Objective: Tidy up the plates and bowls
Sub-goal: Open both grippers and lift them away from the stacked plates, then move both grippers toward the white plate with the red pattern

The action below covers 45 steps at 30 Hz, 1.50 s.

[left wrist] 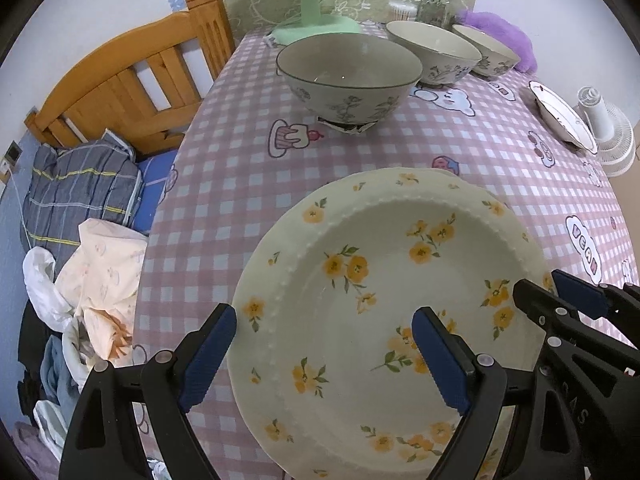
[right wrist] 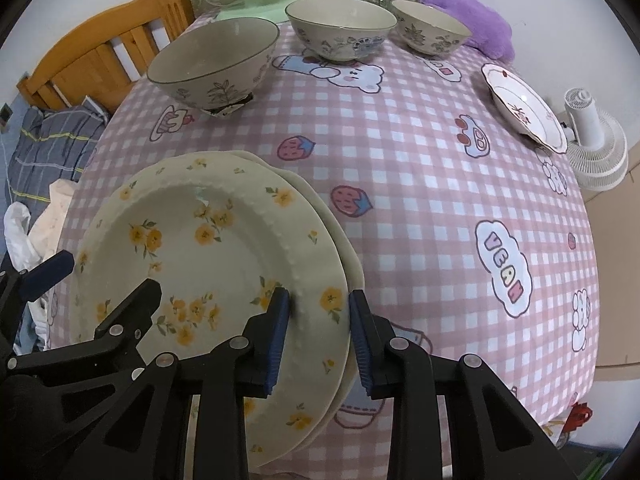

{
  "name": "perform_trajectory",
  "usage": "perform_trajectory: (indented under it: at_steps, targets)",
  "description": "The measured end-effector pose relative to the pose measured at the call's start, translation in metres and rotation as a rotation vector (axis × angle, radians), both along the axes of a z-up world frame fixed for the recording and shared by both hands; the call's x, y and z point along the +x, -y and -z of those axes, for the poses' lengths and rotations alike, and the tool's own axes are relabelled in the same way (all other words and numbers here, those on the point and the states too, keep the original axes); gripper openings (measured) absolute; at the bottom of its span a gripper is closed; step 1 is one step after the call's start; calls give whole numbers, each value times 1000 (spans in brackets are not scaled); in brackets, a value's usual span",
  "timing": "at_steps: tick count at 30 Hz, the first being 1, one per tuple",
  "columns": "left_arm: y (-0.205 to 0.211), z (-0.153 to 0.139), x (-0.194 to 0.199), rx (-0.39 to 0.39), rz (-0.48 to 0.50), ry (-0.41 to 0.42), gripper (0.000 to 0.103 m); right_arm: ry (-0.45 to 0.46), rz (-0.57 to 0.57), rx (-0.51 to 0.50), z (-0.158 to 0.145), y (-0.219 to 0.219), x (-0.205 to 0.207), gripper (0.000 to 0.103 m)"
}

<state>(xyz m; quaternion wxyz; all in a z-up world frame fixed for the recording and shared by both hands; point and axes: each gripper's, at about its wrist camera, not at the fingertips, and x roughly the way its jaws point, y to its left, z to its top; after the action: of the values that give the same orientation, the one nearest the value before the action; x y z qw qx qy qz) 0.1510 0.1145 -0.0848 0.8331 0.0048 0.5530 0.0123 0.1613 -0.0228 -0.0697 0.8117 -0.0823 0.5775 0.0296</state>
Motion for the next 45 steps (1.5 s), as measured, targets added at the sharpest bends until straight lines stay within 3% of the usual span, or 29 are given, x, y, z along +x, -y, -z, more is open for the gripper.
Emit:
perform_trajectory:
  at_steps: [8,16,20,32,45]
  targets:
    - [1,-1,-1,-20,5,2,93,-10,19,4,0,6,0,38]
    - [8,-15,-1,-58,14,21,93,49,58,36,-22,29,-2,61]
    - [17,-35,4,-71,26,78,93,85,59,83,-39,43,1,65]
    - [73,-70,16,-83,16,138,93,202,38,103,-88,99,18,66]
    - [164,-93,47,-82,-16,162,93,240,18,113,-118,185,51,66]
